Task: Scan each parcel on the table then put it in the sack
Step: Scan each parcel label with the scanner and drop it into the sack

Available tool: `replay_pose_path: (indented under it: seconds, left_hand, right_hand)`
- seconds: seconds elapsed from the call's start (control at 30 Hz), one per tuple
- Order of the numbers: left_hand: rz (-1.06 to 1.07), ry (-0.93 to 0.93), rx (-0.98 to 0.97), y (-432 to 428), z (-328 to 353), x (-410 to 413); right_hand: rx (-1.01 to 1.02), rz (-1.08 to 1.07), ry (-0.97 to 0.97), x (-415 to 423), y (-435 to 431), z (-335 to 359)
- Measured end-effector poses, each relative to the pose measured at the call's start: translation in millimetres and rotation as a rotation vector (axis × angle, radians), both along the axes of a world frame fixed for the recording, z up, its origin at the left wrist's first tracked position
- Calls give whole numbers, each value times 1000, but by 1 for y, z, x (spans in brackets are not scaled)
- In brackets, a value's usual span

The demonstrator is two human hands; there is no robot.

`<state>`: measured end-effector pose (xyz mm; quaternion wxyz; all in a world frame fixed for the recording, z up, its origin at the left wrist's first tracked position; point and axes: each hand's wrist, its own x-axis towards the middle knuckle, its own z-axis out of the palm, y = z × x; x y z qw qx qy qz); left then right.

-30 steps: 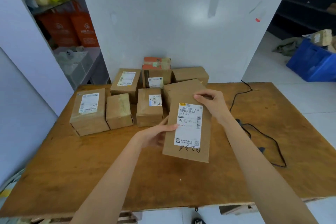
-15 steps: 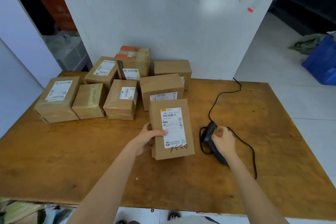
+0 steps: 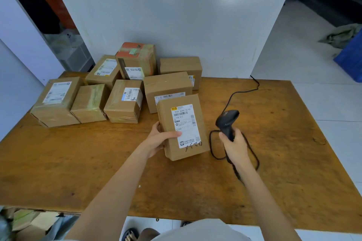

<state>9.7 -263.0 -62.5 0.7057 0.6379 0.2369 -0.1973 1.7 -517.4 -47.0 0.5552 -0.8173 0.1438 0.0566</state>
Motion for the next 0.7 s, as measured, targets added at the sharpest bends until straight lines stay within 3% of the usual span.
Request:
replay_pose_path:
  seconds: [0.1,0.23,0.7]
  left_hand:
    - [7,-11,2,-7,-2,3]
    - [-9,-31,0,-19,-6,4]
    - [-29,-59,33,-28,-14,1]
  right_hand:
    - [295,213,-56,-25,1,42]
    - [362,484,-86,-59,13,68]
    - [234,458,-149,-78,24,65]
